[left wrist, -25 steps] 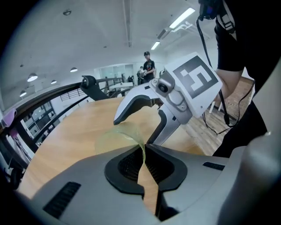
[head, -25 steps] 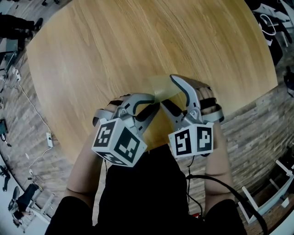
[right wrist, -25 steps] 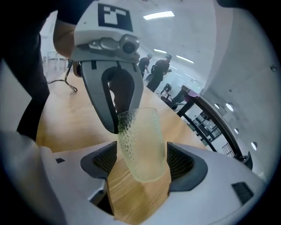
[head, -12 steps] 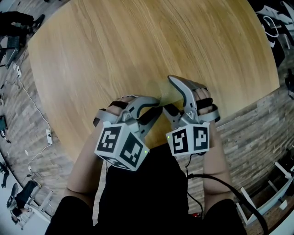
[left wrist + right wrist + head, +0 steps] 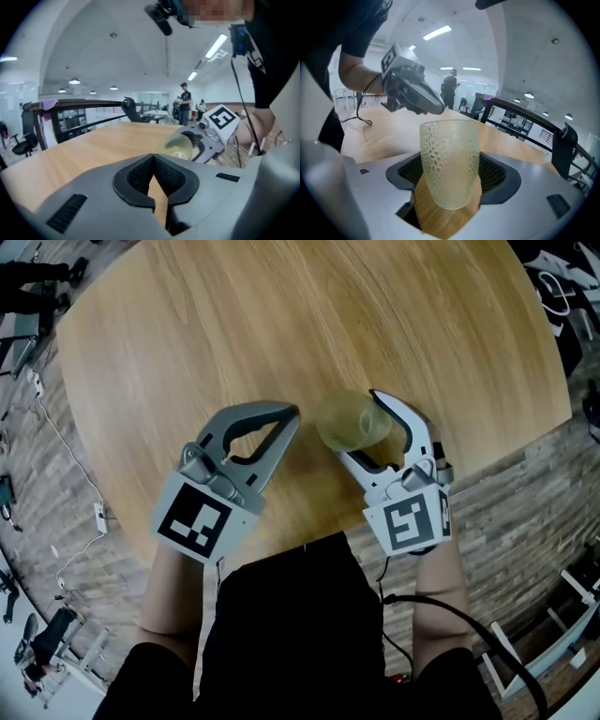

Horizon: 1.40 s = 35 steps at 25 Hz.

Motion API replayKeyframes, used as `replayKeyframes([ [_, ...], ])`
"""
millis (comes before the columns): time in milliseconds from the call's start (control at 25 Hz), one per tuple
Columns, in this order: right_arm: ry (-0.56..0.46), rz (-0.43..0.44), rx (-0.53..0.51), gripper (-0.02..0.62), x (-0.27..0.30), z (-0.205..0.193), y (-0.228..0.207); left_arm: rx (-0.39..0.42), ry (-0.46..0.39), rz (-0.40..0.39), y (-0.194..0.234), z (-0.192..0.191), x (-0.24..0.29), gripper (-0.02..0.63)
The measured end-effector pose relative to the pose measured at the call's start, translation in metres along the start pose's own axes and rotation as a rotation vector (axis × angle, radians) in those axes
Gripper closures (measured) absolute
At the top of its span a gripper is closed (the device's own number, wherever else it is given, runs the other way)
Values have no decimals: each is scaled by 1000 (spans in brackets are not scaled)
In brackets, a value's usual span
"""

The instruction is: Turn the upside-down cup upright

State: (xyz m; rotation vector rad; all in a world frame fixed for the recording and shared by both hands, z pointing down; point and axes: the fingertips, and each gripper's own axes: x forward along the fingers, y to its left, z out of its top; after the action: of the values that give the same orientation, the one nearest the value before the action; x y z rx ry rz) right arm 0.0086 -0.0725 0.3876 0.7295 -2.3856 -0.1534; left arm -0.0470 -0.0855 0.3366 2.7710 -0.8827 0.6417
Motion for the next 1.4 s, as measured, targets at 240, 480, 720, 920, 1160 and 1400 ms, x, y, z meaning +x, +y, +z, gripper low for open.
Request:
replayKeyframes([
  [240, -121, 74, 154, 290, -8, 16, 10, -101, 9, 124, 29, -24, 35, 598],
  [480, -106, 91, 180, 290, 8, 8, 16, -114, 44, 112, 16, -37, 57, 600],
  [720, -32, 128, 212, 289, 25, -10, 25, -75, 120, 124, 19, -54, 62, 600],
  [920, -9, 146, 250, 290, 32, -15, 25, -75, 153, 111, 18, -66, 68, 600],
  [1160, 8, 133, 247, 288, 29, -19, 25, -107, 148, 140, 24, -71, 63, 600],
  [1400, -40, 126, 314, 264, 20, -12, 19, -128, 134, 178, 32, -71, 50, 600],
])
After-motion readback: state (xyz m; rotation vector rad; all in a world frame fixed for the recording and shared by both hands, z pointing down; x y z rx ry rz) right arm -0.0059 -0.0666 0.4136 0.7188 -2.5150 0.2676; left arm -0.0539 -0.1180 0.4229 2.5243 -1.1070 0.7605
